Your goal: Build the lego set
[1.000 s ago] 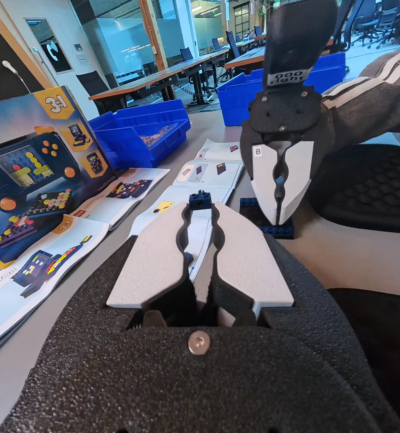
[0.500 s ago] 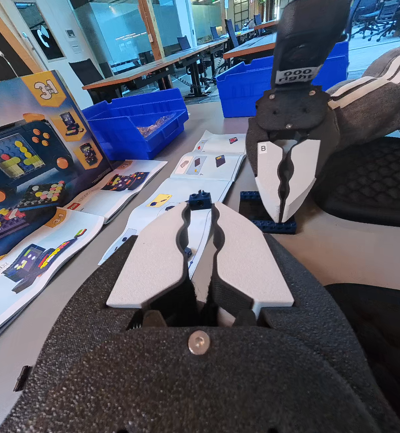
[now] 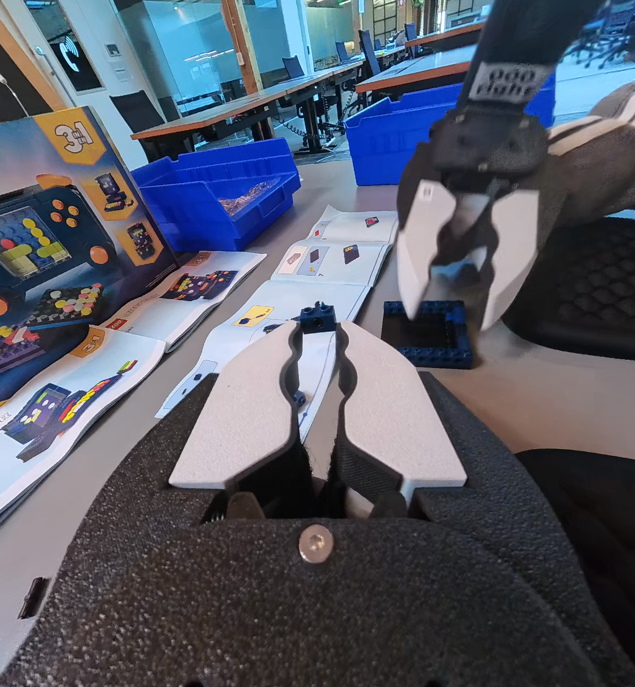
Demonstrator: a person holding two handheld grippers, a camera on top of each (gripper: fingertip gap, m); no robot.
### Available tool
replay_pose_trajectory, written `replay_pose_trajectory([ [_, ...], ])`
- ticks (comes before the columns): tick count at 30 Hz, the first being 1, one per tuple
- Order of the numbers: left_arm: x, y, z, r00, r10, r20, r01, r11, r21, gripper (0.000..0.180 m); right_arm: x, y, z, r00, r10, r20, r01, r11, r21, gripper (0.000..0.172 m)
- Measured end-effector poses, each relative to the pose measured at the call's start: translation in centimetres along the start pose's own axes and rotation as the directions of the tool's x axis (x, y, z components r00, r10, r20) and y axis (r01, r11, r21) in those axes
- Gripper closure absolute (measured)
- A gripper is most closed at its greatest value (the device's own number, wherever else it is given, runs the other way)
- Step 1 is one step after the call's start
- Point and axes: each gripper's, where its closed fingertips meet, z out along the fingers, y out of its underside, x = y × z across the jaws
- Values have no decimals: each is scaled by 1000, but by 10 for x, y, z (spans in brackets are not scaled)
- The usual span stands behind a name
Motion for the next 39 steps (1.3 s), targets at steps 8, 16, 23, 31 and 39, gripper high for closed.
replay_pose_trajectory([
  [8,1,4,2,1000,-7,-12,6,1000,-13,164,18,47,-51,963,259,-67,-261,965,-20,172],
  [16,2,5,3,1000,-4,-20,3,1000,-15,164,13,51,-40,971,238,-22,-239,968,-78,172],
  [23,4,6,3,1000,3,-27,-4,1000,-19,164,14,58,-34,977,208,-40,-211,969,-130,171],
  [31,2,5,3,1000,1,-20,-2,1000,-17,164,18,50,-33,989,131,-69,-139,982,-131,172],
  [39,3,4,2,1000,8,-20,-8,1000,-15,164,22,21,10,990,136,22,-134,988,-72,158],
])
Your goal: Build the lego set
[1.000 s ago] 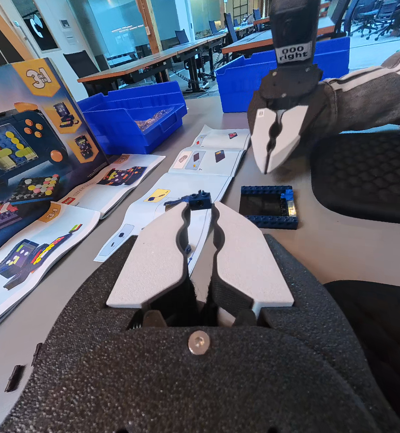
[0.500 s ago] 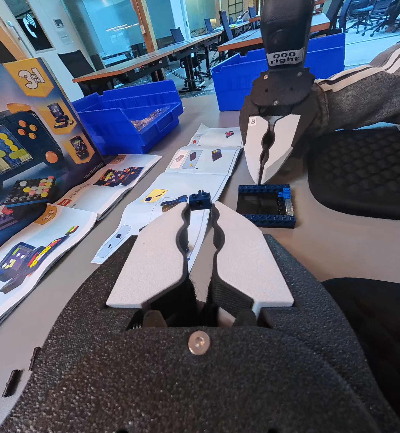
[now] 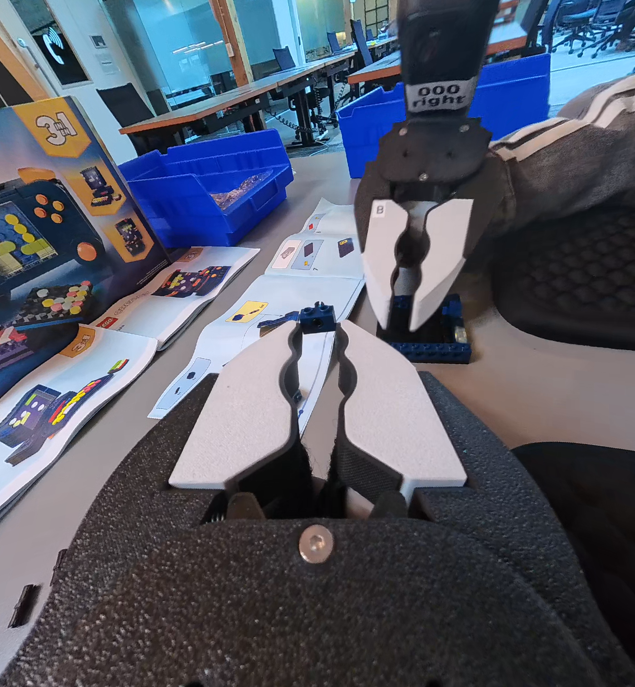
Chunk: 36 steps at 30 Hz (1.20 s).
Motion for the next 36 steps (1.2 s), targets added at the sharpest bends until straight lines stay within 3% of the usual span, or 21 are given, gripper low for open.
replay_pose_trajectory([
  [3,0,0,0,1000,0,0,0,1000,-1,164,5,-1,3,998,57,34,-58,998,6,172],
  [10,0,0,0,1000,-1,-2,1,1000,0,164,7,1,8,996,79,44,-79,997,-5,172],
  [19,1,1,1,1000,1,-6,-1,1000,-6,164,-3,23,16,997,-49,53,56,987,-150,171],
  [21,1,1,1,1000,1,-6,-1,1000,-6,164,1,17,14,996,-86,11,87,990,-108,172],
  [24,2,0,1,1000,-1,-11,1,1000,2,164,12,-12,-1,1000,-8,-16,9,995,99,172],
  [26,2,1,1,1000,1,-12,-1,1000,-4,164,15,-24,-15,1000,14,-14,-11,985,175,161],
  [27,2,1,1,1000,0,-11,0,1000,-4,164,14,-21,-18,1000,22,-2,-21,989,145,161],
  [29,2,2,1,1000,-3,-13,3,1000,-6,164,1,-2,-15,998,44,53,-42,998,-38,165],
  [32,2,2,1,1000,0,-11,0,1000,-7,164,-13,14,-11,985,171,34,-158,958,-240,143],
  [34,2,2,2,1000,5,-12,-5,1000,-11,164,-20,9,-12,960,278,-12,-271,926,-264,144],
  [36,3,2,2,1000,11,-14,-11,1000,-14,164,-20,4,-17,962,264,-68,-273,932,-239,163],
])
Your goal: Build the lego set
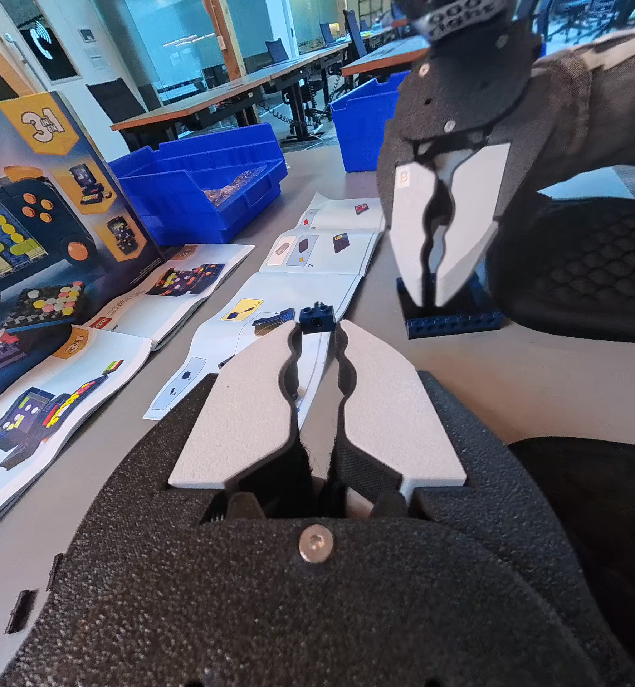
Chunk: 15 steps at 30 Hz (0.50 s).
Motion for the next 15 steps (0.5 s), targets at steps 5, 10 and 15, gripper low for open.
replay_pose_trajectory([
  [5,3,0,1,1000,21,-4,-21,1000,-7,164,0,7,-2,995,-98,-30,99,995,18,172],
  [10,2,1,1,1000,22,1,-22,1000,-10,164,1,8,2,981,-193,-22,194,971,136,172],
  [15,2,2,1,1000,21,0,-21,1000,-13,164,3,13,8,983,-183,-18,184,972,147,172],
])
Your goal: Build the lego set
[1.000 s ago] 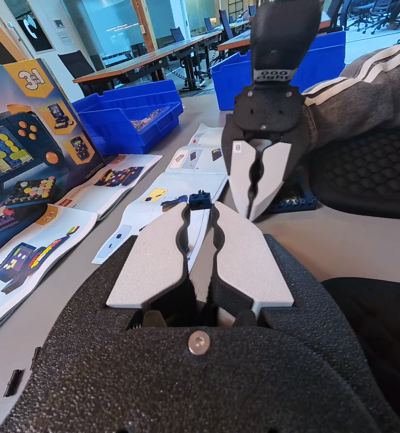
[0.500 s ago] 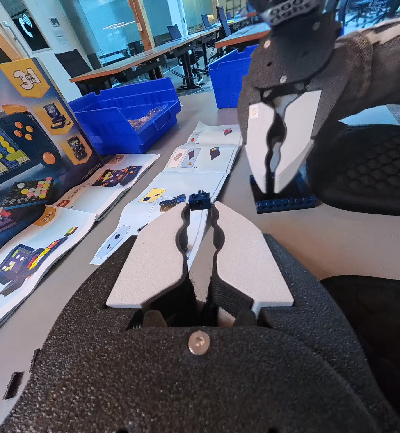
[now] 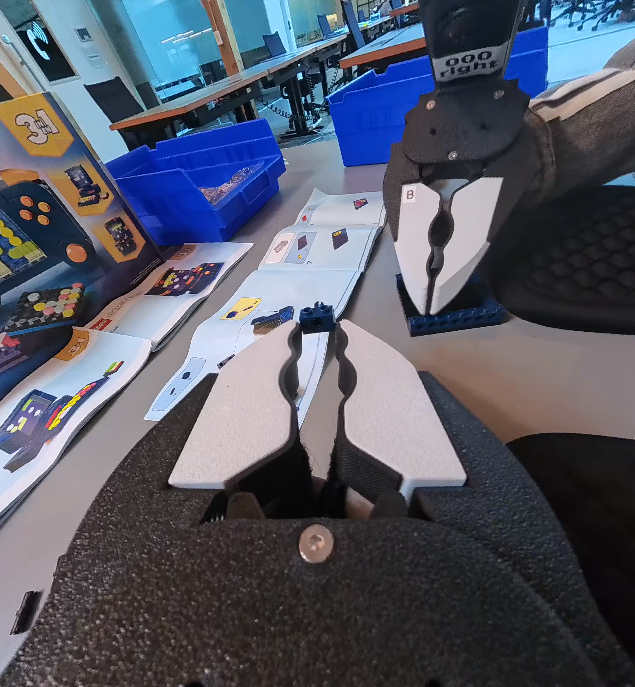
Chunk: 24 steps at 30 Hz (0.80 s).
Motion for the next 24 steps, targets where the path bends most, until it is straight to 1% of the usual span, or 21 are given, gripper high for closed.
replay_pose_trajectory([
  [5,0,1,0,1000,0,-2,0,1000,-3,164,-1,-1,0,1000,-19,-3,19,1000,7,171],
  [9,0,1,0,1000,1,-3,-1,1000,-4,164,-1,-1,1,1000,-16,-2,16,1000,17,166],
  [13,1,1,1,1000,4,-4,-4,1000,-6,164,1,1,2,1000,-18,-17,19,1000,25,169],
  [24,2,2,1,1000,11,-9,-11,1000,-13,164,1,2,3,998,-48,-51,49,999,23,168],
])
